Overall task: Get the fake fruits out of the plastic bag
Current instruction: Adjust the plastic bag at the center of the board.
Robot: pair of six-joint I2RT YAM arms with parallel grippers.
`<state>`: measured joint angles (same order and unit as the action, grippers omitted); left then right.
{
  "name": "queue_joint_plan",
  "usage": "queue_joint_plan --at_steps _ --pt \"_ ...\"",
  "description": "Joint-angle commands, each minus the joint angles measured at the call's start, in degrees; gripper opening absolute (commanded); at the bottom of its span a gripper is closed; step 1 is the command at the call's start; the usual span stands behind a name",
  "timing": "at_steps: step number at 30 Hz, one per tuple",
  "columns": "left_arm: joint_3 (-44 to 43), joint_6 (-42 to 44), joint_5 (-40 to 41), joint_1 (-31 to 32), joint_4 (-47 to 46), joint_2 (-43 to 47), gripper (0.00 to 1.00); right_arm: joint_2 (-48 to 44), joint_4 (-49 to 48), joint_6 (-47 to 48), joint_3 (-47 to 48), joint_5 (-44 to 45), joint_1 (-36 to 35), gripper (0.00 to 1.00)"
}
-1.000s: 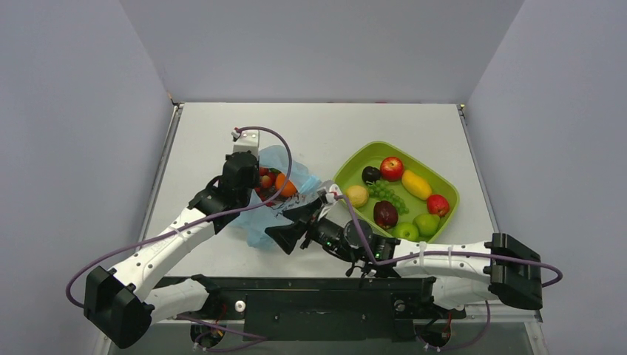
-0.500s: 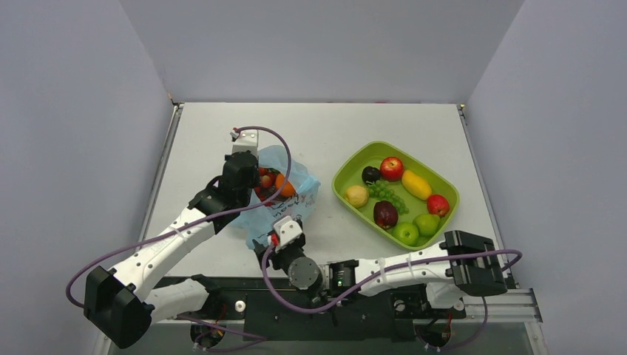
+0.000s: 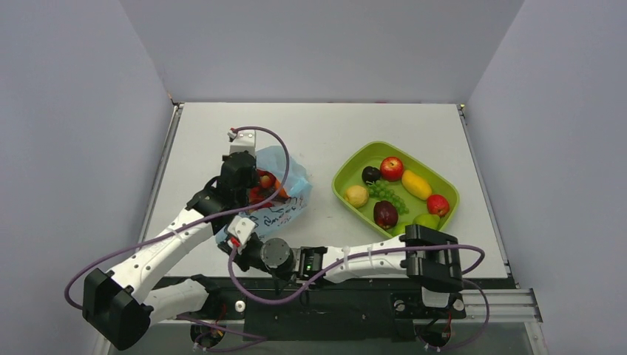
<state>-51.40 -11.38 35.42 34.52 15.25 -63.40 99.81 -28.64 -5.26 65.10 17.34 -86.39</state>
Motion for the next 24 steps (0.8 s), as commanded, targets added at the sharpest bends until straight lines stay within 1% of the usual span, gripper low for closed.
queue_joint_plan --at_steps 1,2,4,5,7,8,9,11,14,18,20,21,23,24 --pt "-0.73 -0.12 3.39 0.01 -4.07 2.7 0.0 7.18 -14.09 -16.17 -0.01 -31.83 5.27 0.0" --pt "-0.59 -0.09 3.67 -0.09 -4.32 2.81 0.0 8.05 -16.28 -19.94 -0.61 -33.11 5.93 0.0" --pt "-0.43 -0.02 4.18 -0.02 -4.51 3.03 0.0 8.77 -21.61 -22.99 -2.62 -34.37 7.81 0.01" --pt "-0.32 0.01 4.1 -0.03 -4.65 3.15 0.0 8.23 -22.32 -23.54 -4.66 -33.9 8.03 0.06" --pt "-0.31 0.22 3.62 0.0 -4.69 3.03 0.0 5.34 -23.77 -23.95 -8.29 -31.34 8.4 0.3" --pt "-0.3 0.28 3.26 0.01 -4.74 3.0 0.0 2.59 -24.34 -23.51 -9.8 -28.95 8.45 0.35" --pt "-0.42 0.34 3.12 0.02 -4.71 2.96 0.0 1.18 -24.52 -23.01 -12.65 -27.5 8.5 0.42" --pt "-0.51 0.38 2.85 0.02 -4.7 3.04 0.0 -3.48 -25.0 -21.78 -16.94 -23.82 8.48 0.5" --pt "-0.31 0.64 2.23 0.02 -4.76 3.55 0.0 -11.64 -23.78 -20.47 -23.32 -17.4 8.46 0.55" --pt "-0.38 1.83 1.16 0.02 -4.81 3.99 0.0 -20.04 -22.11 -19.4 -28.97 -9.44 8.52 0.61" --pt "-0.56 2.2 0.21 0.02 -4.38 4.24 0.0 -22.9 -18.01 -19.17 -29.22 -3.55 8.55 0.62" --pt "-0.55 2.62 -0.78 0.02 -4.28 4.42 0.0 -24.07 -15.45 -19.92 -29.05 1.2 8.86 0.62" --pt "-0.5 3.01 -1.94 0.06 -4.15 5.22 0.0 -24.73 -12.97 -21.59 -28.26 5.85 10.09 0.62" --pt "-0.36 3.11 -2.07 0.05 -4.23 5.48 0.0 -24.65 -12.86 -22.18 -27.77 6.43 10.84 0.61"
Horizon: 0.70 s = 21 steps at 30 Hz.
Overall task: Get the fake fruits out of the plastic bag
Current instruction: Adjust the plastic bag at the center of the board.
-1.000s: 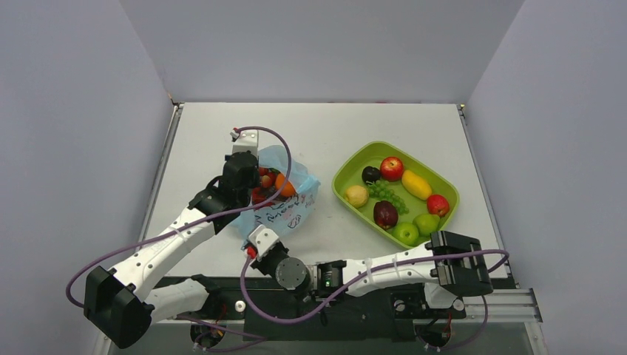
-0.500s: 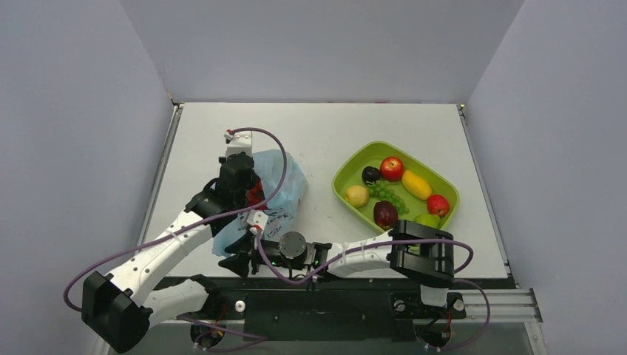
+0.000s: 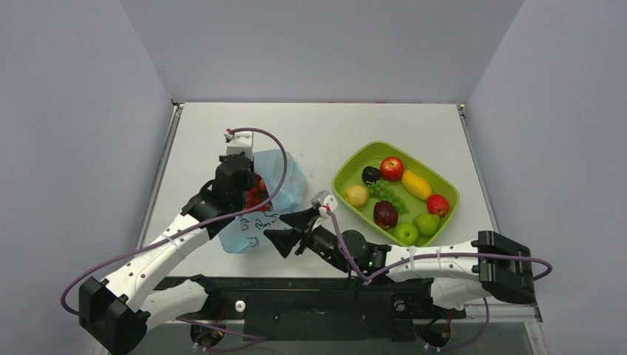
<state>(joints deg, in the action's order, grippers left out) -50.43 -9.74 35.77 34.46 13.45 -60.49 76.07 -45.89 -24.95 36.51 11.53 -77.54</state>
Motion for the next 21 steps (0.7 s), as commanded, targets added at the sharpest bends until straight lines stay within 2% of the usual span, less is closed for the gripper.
queue_joint_plan --at_steps 1,6,8,10,12,14,18,21 --pt "-1.2 1.72 -2.76 0.14 -2.54 3.1 0.0 -0.31 4.29 -3.82 1.05 12.74 3.7 0.6" --pt "0.49 1.91 -2.03 0.16 -4.15 5.3 0.0 5.37 3.52 -11.05 3.38 14.26 10.91 0.47" --pt "1.06 1.97 -1.39 0.24 -4.72 6.23 0.0 7.72 4.35 -12.0 3.63 18.56 12.09 0.46" --pt "1.7 2.06 -1.07 0.62 -5.24 7.21 0.0 9.27 10.47 -11.55 4.74 28.32 12.3 0.45" --pt "2.65 2.5 -2.11 1.24 -6.23 8.24 0.0 9.99 15.34 -10.63 5.69 34.2 12.24 0.45" --pt "3.12 3.41 -4.44 1.85 -7.13 8.75 0.0 9.14 17.48 -9.08 5.38 36.3 12.29 0.45" --pt "2.72 3.7 -7.71 2.32 -7.01 8.16 0.0 5.43 19.18 -3.13 4.03 30.65 10.12 0.46" --pt "2.5 3.67 -7.94 2.31 -6.73 7.79 0.0 2.63 22.1 1.11 4.88 25.25 3.94 0.49"
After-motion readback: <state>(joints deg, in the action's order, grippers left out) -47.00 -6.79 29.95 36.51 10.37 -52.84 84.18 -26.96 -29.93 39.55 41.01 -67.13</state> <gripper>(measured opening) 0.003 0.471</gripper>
